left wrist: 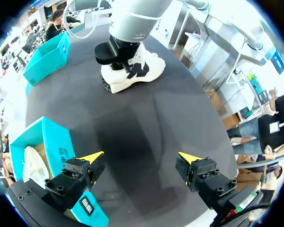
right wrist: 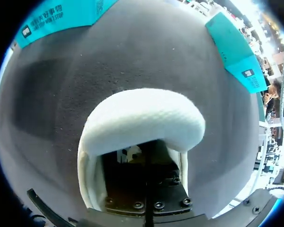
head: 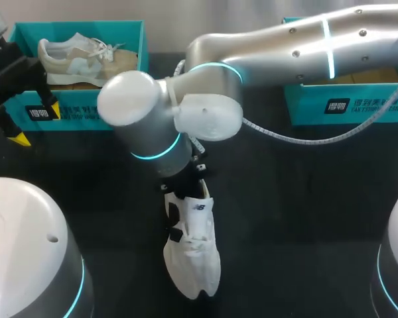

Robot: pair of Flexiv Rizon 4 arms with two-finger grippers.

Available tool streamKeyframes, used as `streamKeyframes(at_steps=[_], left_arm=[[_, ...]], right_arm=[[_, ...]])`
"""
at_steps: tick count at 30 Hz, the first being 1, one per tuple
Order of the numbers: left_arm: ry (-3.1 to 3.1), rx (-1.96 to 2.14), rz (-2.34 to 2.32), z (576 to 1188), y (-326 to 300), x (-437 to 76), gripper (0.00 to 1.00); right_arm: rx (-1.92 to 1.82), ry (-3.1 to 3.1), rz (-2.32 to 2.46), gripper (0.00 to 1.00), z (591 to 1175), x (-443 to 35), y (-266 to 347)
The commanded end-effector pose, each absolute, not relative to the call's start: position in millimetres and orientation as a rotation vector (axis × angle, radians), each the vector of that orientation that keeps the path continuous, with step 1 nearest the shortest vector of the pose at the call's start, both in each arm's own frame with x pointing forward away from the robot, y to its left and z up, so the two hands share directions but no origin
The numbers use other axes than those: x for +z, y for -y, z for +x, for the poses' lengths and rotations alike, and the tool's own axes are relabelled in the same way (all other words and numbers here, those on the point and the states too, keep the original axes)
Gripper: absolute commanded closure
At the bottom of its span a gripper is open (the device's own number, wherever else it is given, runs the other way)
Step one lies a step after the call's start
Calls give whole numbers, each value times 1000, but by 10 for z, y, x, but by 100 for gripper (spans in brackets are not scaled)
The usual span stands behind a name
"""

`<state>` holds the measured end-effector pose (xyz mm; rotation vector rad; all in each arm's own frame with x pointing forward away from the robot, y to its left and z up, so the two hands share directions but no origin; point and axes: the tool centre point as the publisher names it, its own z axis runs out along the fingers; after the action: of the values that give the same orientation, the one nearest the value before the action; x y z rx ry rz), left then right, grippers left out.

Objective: Take the shoe out of the shoebox, open the shoe tongue, remove and reinsert the insole, then place the shoe into the shoebox

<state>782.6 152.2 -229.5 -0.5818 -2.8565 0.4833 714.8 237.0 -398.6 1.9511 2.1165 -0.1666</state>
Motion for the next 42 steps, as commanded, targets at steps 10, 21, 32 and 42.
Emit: streamKeyframes(at_steps=[10, 21, 32, 42], left_arm=[[2858, 480, -583, 7816, -1528, -2291, 0], [2858, 480, -583, 7816, -1528, -2291, 0], [2858, 480, -583, 7816, -1528, -2291, 0], [2858, 480, -583, 7816, -1528, -2291, 0]], right_arm=[[31, -1772, 2147, 100, 7047, -3710, -2458], [-110, -1741, 2174, 100, 6972, -3912, -2435], [-120, -1818, 2303, 100, 6913, -4271, -2446], [30, -1831, 2220, 100, 6911, -3682, -2605]])
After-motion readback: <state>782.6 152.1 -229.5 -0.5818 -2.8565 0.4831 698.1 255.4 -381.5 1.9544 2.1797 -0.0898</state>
